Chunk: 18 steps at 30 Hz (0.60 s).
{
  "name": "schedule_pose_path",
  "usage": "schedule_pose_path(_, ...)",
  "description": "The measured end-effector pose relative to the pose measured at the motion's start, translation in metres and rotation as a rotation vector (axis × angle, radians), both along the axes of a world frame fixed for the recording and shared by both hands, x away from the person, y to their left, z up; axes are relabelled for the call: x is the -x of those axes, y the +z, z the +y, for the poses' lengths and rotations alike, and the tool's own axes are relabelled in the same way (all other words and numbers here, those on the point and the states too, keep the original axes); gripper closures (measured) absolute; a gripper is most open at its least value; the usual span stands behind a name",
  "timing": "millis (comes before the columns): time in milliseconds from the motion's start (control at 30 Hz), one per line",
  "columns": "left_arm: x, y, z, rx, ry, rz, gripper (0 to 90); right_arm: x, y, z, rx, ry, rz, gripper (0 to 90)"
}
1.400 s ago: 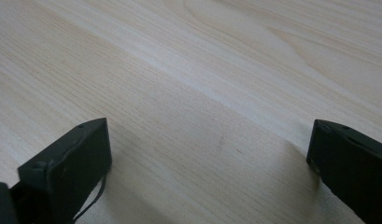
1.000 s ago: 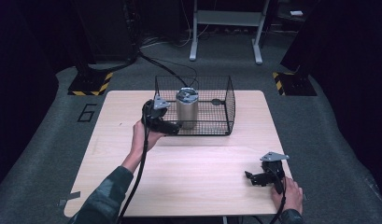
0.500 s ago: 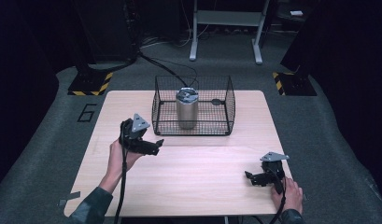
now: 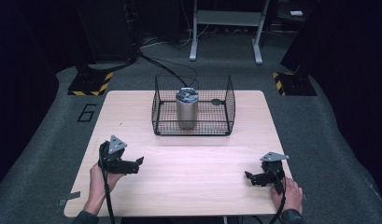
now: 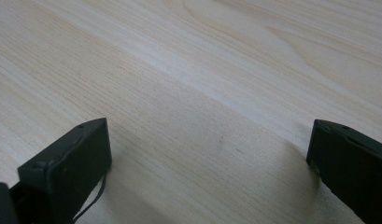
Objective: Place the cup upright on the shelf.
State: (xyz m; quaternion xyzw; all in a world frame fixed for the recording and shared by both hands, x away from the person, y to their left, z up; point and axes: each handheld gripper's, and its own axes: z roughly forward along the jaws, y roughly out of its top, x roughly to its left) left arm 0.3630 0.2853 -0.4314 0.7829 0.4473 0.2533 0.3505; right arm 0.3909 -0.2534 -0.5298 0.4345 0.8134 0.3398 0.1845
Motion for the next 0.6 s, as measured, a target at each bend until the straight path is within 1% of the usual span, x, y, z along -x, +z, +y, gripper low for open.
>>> schedule_pose_path(100, 0.007, -0.011, 0.011, 0.008, 0.037, 0.016, 0.3, 0.000, 0.000, 0.000, 0.000, -0.001, 0.000, 0.0)
schedule_pose_path(233, 0.012, -0.028, 0.024, -0.011, 0.085, 0.039, 0.3, 0.000, 0.000, 0.000, -0.001, -0.001, 0.000, 0.0)
schedule_pose_path(267, 0.012, -0.034, 0.027, -0.013, 0.102, 0.044, 0.2, 0.000, 0.000, 0.000, 0.000, 0.000, 0.000, 0.0)
schedule_pose_path(333, 0.011, -0.047, 0.034, -0.004, 0.130, 0.051, 0.2, 0.000, 0.000, 0.000, 0.000, -0.001, 0.000, 0.0)
schedule_pose_path(400, 0.010, -0.058, 0.041, 0.014, 0.139, 0.090, 0.2, 0.000, 0.000, 0.000, 0.000, -0.001, -0.001, 0.0)
schedule_pose_path(467, 0.009, -0.068, 0.046, 0.015, 0.160, 0.104, 0.2, 0.000, 0.000, 0.000, -0.001, -0.001, 0.000, 0.0)
schedule_pose_path(500, 0.008, -0.073, 0.049, 0.015, 0.172, 0.118, 0.2, 0.000, 0.000, 0.000, 0.000, -0.001, 0.000, 0.0)
schedule_pose_path(567, 0.007, -0.079, 0.053, 0.023, 0.188, 0.130, 0.2, 0.000, 0.000, 0.000, -0.001, -0.001, 0.000, 0.0)
schedule_pose_path(600, 0.007, -0.083, 0.055, 0.026, 0.199, 0.127, 0.1, 0.000, 0.000, 0.000, 0.000, -0.001, 0.000, 0.0)
